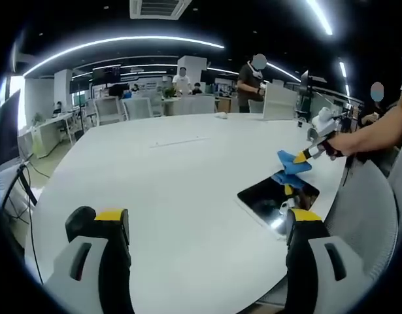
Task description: Wipe the mirror surface with the cleaning cloth until all visible marks leave the cleaned area.
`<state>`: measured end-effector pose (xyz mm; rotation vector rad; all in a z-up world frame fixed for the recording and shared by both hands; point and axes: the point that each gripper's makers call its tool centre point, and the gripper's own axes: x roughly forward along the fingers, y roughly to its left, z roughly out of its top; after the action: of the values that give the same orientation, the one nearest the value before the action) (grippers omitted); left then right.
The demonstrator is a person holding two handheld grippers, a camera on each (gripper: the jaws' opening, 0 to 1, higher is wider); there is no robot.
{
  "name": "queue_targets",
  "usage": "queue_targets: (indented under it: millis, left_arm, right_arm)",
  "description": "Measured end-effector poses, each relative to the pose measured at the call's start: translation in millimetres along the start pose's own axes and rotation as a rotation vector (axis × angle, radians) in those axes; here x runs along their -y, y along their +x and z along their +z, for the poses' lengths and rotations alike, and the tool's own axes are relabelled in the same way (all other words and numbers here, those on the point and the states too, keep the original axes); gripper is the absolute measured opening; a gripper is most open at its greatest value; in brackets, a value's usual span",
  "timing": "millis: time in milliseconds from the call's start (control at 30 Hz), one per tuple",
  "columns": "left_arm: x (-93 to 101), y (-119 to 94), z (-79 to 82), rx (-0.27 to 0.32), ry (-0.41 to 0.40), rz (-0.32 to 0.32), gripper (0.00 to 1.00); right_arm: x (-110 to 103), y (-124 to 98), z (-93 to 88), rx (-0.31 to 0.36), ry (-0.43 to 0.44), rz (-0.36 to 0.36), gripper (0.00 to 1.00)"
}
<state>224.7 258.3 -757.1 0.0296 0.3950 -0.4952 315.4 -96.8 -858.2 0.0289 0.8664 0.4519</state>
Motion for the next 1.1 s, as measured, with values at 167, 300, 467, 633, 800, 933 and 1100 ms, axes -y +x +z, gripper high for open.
queue_targets:
  millis: [167,300,467,633,800,933,1100]
  left_arm:
    - [0.3,0.7,-3.0,-0.017,0.001,-0.01,0.99]
    - [0.8,-0.2,1.0,-0.005,0.0,-0.017,0.99]
    - [-3.6,0.2,-5.6,-0.002,-0.011,-0.008,0.99]
    - [-3.0,-2.5,-9.0,-0.004,-0.016,-0.005,0.99]
    - [-4.7,-4.6,-13.1,-0.008,-0.019,-0.01,0.99]
    - [-4.8,-4.3,-12.2,-0.003,-0.018,-0.015,0.99]
    - [-1.0,-2.6,-4.4,0.015,-0.022,-0.017,0.99]
  right_arm:
    - [-14.8,16.6,-6.3,-0.032,-0.012,-0.009,0.0]
    - [-15.6,23.5,-13.1,-0.056,-0.069,-0.044,0.0]
    - [-19.9,24.7,-10.2,-0.067,-0.044,-0.044,0.0]
    - [-37.9,33.2,-6.2,-0.077,-0.063,-0.02,0.0]
    - [-59.6,43.7,-1.1,-0.087,-0.085,0.002,0.0]
    - [-78.1,53.0,3.3,-0.091,-0.103,0.023,0.0]
    - [-101.8,66.4,10.9,-0.097,-0.126,0.045,0.0]
